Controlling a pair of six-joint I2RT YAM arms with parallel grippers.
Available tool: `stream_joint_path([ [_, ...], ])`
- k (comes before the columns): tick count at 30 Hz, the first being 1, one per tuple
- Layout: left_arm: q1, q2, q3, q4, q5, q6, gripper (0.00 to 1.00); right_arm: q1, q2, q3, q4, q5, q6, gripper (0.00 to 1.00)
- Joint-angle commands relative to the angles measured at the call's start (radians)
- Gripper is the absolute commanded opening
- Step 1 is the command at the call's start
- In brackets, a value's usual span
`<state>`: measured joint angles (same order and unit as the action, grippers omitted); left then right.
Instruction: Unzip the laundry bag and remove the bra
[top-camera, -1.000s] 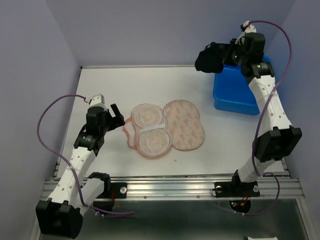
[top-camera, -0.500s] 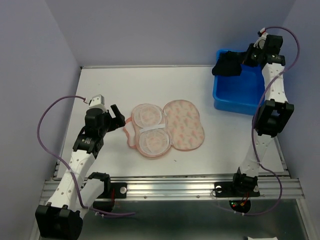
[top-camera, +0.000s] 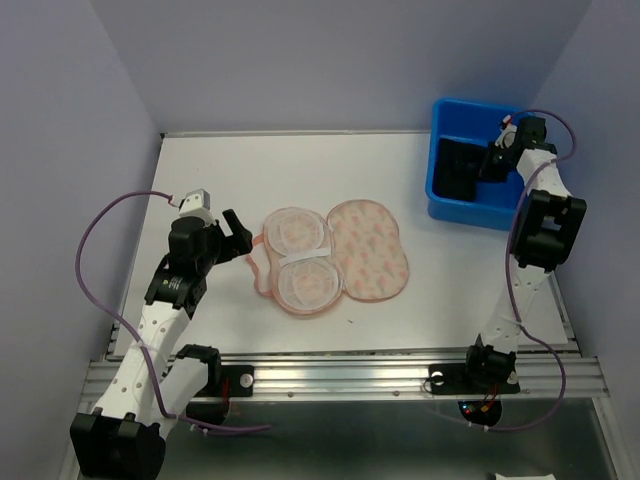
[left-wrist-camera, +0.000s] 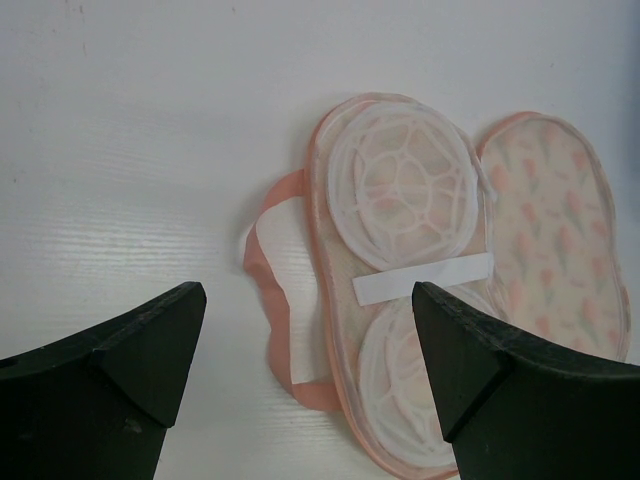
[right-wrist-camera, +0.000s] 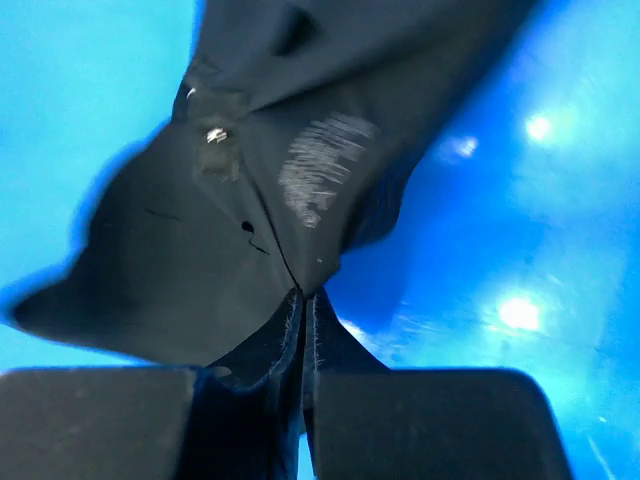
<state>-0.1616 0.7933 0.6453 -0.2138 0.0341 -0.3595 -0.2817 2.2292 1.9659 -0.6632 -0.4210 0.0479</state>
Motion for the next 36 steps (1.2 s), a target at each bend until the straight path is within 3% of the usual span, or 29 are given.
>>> stream_joint_path([
  [1,0.004,-0.019,-0.012,0.039,0.007,0.011,0.97,-0.025,0.015,-0.048,0.005,0.043,-0.025,0.01],
  [10,0.004,-0.020,-0.015,0.042,0.010,0.013,0.97,-0.025,-0.091,-0.114,-0.006,0.163,0.018,0.04],
  [11,0.004,-0.020,-0.013,0.042,0.010,0.013,0.97,-0.025,-0.103,-0.116,-0.009,0.197,0.026,0.10],
  [12,0.004,-0.020,-0.013,0.040,0.010,0.013,0.97,-0.025,-0.117,-0.119,-0.010,0.206,0.036,0.23],
  [13,0.004,-0.020,-0.012,0.040,0.010,0.011,0.97,-0.025,-0.146,-0.121,-0.010,0.214,0.041,0.47],
  [15,0.004,-0.020,-0.013,0.040,0.007,0.011,0.97,-0.025,-0.181,-0.128,-0.007,0.215,0.067,0.63],
  [22,0.004,-0.020,-0.012,0.036,-0.011,0.013,0.97,-0.025,-0.423,-0.133,0.008,0.162,0.159,0.94],
  [27,0.004,-0.022,-0.012,0.034,-0.019,0.014,0.97,0.094,-0.708,-0.274,0.054,0.113,0.185,1.00],
  [36,0.004,-0.043,-0.010,0.031,-0.023,0.016,0.97,0.314,-1.166,-0.880,0.269,0.075,0.303,1.00],
])
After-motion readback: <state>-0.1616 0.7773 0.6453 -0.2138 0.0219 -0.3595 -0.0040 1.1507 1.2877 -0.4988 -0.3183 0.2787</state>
